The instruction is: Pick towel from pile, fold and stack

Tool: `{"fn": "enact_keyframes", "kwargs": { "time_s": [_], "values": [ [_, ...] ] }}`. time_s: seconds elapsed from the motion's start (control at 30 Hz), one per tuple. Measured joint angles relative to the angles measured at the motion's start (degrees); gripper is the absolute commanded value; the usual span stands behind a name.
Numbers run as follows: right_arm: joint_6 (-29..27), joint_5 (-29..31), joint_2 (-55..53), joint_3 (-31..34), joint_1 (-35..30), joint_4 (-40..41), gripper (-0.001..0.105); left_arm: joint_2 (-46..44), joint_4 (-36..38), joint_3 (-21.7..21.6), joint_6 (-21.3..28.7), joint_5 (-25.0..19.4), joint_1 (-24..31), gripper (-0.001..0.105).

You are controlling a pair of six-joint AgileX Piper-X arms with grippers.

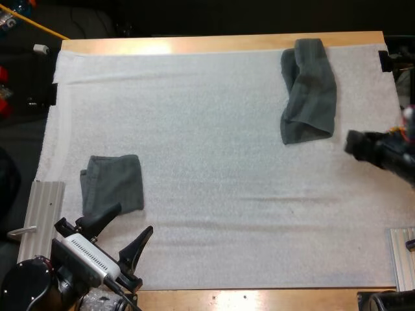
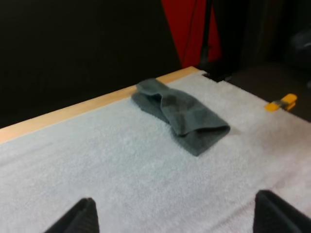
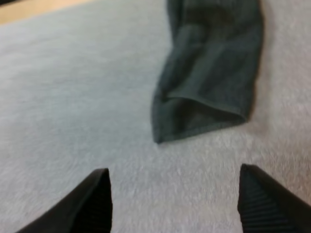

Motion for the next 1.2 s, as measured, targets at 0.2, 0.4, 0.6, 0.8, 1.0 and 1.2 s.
{"fn": "enact_keyframes", "kwargs": {
  "time_s": [0.2, 0.4, 0.6, 0.8, 1.0, 1.2],
  "values": [
    [1.6, 1.9, 12.6, -1.2, 0.0, -4.7, 0.055, 0.0, 0.0, 0.0, 0.0, 0.0, 0.0, 0.063],
    [1.6, 4.9, 23.9, -5.1, 0.0, -8.3, 0.055, 0.0, 0.0, 0.0, 0.0, 0.0, 0.0, 0.063],
    [1.7, 5.5, 34.1, -8.6, 0.0, -11.8, 0.055, 0.0, 0.0, 0.0, 0.0, 0.0, 0.0, 0.063],
    [2.3, 5.9, 42.3, -10.3, 0.0, -13.6, 0.055, 0.0, 0.0, 0.0, -2.0, 0.0, 0.0, 0.063],
    [5.3, 6.0, 47.3, -11.5, 0.0, -15.5, 0.047, 0.0, 0.0, 0.0, -3.0, 0.0, 0.0, 0.063],
    [6.2, 6.0, 49.3, -12.2, 0.0, -15.9, 0.019, 0.0, 0.1, 0.0, -3.0, 0.0, 0.0, 0.063]
  ]
}}
